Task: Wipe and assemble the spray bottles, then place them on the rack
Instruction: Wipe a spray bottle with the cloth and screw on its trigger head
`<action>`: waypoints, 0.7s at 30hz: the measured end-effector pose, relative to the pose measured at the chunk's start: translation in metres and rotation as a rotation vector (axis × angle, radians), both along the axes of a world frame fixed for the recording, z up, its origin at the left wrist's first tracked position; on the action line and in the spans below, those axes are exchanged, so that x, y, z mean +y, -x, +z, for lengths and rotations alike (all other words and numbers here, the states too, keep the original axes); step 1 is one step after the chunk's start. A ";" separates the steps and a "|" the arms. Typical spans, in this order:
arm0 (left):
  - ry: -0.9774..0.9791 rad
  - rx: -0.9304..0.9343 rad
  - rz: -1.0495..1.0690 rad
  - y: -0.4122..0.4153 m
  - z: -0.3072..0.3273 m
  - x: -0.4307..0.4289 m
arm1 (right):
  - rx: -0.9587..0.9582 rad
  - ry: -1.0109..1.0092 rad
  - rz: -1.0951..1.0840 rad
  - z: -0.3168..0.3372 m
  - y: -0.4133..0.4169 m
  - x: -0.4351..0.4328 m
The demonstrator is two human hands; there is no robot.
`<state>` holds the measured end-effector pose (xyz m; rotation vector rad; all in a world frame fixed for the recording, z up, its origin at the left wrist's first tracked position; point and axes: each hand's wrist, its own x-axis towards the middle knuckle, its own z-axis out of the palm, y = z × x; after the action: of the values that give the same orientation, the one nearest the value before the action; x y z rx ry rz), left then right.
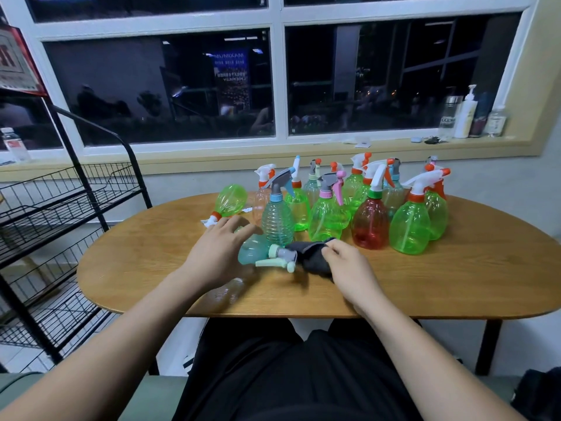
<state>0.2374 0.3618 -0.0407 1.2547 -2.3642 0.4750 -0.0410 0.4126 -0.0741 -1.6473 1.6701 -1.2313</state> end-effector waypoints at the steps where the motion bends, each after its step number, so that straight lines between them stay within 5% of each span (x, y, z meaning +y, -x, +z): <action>1: -0.018 0.067 -0.012 -0.001 0.000 0.001 | -0.122 -0.022 0.001 0.001 0.001 -0.001; 5: -0.164 0.436 -0.036 0.008 -0.001 0.009 | -0.639 -0.123 0.061 -0.001 0.003 -0.010; 9: -0.368 0.726 -0.078 0.026 -0.002 0.020 | -0.776 -0.007 0.082 0.015 -0.008 -0.005; 14: -0.549 0.905 -0.126 0.044 -0.018 0.025 | -0.680 0.148 0.199 0.047 -0.024 0.007; 21: -0.536 0.947 -0.128 0.056 -0.027 0.029 | -0.468 0.149 0.353 0.053 -0.044 0.009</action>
<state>0.1815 0.3906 -0.0674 1.1436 -1.7301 -0.7072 0.0031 0.4212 -0.0210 -1.5022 0.9814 -1.4413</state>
